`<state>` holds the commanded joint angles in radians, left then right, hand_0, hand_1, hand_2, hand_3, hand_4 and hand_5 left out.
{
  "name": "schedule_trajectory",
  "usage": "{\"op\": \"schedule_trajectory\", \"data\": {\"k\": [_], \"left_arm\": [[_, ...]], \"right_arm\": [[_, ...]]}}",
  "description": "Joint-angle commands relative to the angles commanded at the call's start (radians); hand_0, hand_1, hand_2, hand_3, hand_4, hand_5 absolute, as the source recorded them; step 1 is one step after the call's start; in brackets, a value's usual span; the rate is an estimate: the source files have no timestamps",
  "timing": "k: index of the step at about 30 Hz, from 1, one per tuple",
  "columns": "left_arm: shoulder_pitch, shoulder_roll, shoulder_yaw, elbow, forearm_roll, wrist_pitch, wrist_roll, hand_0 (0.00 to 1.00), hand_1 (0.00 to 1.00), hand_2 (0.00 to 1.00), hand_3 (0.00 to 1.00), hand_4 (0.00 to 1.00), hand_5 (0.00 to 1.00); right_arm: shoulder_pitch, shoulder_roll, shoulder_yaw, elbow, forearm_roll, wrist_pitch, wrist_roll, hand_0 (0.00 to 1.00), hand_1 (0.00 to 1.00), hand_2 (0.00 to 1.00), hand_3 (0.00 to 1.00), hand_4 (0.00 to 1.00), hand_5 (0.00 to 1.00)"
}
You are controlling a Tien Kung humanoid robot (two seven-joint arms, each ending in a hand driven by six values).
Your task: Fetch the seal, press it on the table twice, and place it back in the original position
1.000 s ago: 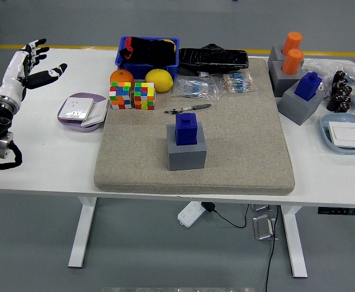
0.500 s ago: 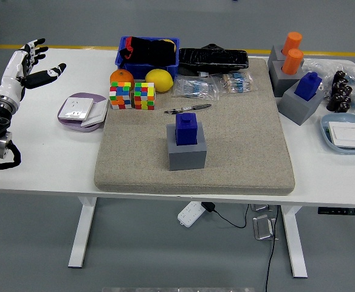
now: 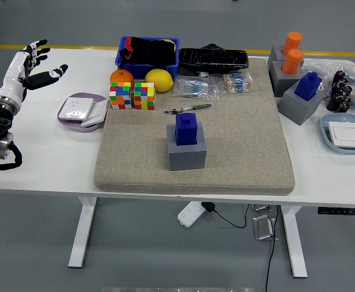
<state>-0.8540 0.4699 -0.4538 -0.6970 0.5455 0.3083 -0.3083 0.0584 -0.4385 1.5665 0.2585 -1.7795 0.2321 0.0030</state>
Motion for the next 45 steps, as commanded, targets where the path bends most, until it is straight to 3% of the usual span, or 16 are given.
{"op": "schedule_trajectory", "data": {"k": [45], "left_arm": [[-0.002,-0.004,-0.007,-0.005,-0.003,-0.001,0.001,0.94,0.904,0.891,0.926,0.777,0.15]], "right_arm": [[-0.001,0.005,0.017,0.0,-0.006,0.003,-0.002,0.792,0.704,0.686,0.642,0.763,0.54]]}}
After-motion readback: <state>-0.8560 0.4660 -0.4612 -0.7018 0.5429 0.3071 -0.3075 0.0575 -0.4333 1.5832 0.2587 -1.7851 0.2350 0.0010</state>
